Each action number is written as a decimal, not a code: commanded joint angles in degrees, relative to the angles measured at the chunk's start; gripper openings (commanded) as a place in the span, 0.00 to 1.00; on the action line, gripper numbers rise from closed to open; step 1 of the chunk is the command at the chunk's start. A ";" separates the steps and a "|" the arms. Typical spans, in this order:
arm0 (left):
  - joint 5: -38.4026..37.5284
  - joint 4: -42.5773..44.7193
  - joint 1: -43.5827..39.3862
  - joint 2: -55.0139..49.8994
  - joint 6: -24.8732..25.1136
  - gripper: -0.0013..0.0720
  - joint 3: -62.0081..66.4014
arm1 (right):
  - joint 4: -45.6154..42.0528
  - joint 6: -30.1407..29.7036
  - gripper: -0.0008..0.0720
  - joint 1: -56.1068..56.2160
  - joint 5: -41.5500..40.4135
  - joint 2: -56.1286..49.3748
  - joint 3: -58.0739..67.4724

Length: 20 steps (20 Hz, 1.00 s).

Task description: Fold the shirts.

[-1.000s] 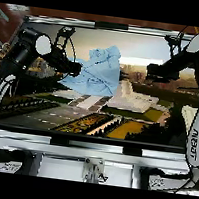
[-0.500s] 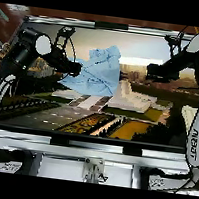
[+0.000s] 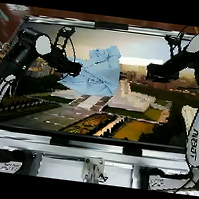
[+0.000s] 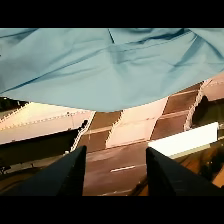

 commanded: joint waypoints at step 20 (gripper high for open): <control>14.36 -21.44 19.52 -16.48 -0.35 0.57 0.02 | -0.24 0.09 0.63 0.04 -5.66 -0.02 0.04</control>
